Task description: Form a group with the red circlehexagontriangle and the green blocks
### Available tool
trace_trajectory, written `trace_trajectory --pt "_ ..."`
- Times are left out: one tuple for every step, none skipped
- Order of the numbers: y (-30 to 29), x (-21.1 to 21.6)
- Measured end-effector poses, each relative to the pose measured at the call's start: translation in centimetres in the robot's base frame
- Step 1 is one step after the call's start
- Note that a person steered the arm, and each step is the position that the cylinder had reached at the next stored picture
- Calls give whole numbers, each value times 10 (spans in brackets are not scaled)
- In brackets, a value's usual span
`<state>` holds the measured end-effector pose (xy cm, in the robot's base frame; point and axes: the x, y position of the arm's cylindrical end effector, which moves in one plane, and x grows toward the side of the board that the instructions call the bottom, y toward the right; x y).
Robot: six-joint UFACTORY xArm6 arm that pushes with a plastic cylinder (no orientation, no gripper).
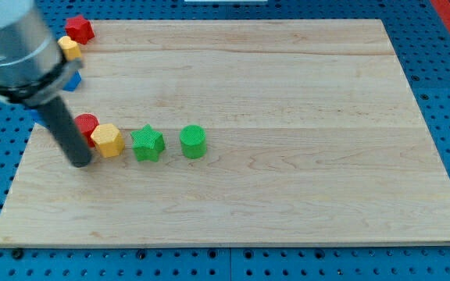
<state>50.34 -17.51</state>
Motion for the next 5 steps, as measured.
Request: trace_trajectory --pt "131 0" --pt "226 -7" --pt "232 -26" --pt "170 -34" --pt "102 -36"
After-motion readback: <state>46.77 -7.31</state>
